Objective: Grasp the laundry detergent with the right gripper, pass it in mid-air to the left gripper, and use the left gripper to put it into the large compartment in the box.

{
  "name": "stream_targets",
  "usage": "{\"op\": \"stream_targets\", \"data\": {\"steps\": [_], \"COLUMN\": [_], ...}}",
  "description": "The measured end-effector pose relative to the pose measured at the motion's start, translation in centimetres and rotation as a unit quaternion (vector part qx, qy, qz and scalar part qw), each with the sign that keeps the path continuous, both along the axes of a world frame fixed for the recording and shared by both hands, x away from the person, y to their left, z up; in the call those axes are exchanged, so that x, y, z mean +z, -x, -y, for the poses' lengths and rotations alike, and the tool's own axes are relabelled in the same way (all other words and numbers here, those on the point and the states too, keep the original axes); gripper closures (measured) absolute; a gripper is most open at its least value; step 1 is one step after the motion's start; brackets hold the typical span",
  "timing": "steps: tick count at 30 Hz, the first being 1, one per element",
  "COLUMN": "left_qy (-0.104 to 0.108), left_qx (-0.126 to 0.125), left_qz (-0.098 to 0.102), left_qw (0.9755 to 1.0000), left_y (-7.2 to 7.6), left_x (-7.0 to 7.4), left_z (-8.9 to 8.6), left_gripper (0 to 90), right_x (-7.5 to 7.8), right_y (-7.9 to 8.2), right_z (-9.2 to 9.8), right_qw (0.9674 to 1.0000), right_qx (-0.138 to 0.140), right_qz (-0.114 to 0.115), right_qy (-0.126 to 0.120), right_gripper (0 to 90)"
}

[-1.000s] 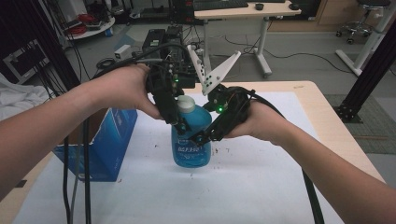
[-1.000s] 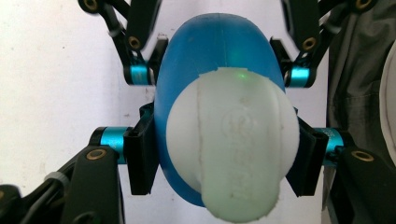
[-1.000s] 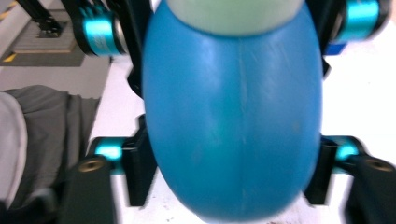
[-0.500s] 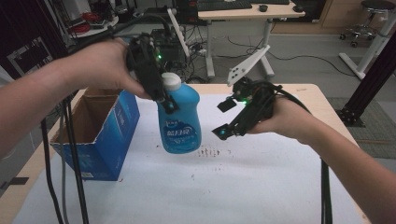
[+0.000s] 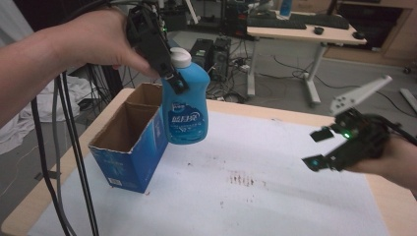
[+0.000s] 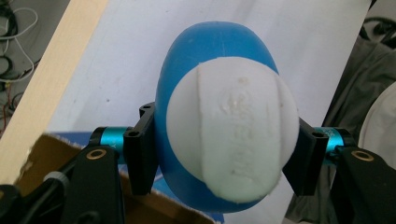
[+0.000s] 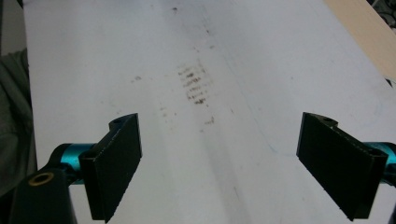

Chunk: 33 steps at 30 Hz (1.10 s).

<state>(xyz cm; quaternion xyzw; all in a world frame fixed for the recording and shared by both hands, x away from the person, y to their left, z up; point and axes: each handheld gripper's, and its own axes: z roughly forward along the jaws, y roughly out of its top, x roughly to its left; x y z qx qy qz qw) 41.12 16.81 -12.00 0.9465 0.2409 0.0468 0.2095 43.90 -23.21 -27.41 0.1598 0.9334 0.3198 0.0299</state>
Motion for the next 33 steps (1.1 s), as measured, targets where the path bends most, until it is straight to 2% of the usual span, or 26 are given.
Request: {"op": "stream_targets", "data": {"steps": [4,7,13,16,22,25,30,33], "left_qy": [0.009,0.015,0.016,0.017,0.001,0.001,0.0,0.002], "left_qx": [0.033,0.06,0.115,0.145,0.186,0.205,0.217,0.218], "left_qz": [0.012,0.019,0.027,0.029,0.038,0.039,0.035,0.03], "left_qw": [0.9993,0.9979,0.9928,0.9889,0.9818,0.9779,0.9756,0.9755], "left_y": [0.6,1.0,1.8,2.2,2.8,2.8,2.7,2.5], "left_x": [1.1,1.9,2.8,2.9,2.8,2.4,1.1,0.3], "left_z": [-2.3,-4.0,-6.9,-8.2,-10.1,-10.9,-11.7,-11.8], "left_gripper": [38.6,38.6,38.6,38.6,38.6,38.6,38.6,38.5], "right_x": [0.1,0.5,1.1,1.2,1.2,1.2,1.1,1.0], "right_y": [0.1,-0.1,-0.6,-0.9,-1.2,-1.3,-1.4,-1.4], "right_z": [1.5,2.4,3.7,4.4,5.6,5.9,6.2,6.3], "right_qw": [0.9998,0.9995,0.9987,0.9981,0.9967,0.9964,0.9961,0.996], "right_qx": [-0.011,-0.02,-0.041,-0.052,-0.071,-0.075,-0.078,-0.079], "right_qz": [-0.008,-0.01,-0.003,-0.003,-0.001,0.003,0.004,0.003], "right_qy": [0.014,0.022,0.03,0.033,0.04,0.039,0.041,0.042], "right_gripper": [13.7,13.7,13.7,13.7,13.7,13.7,13.7,13.7]}}
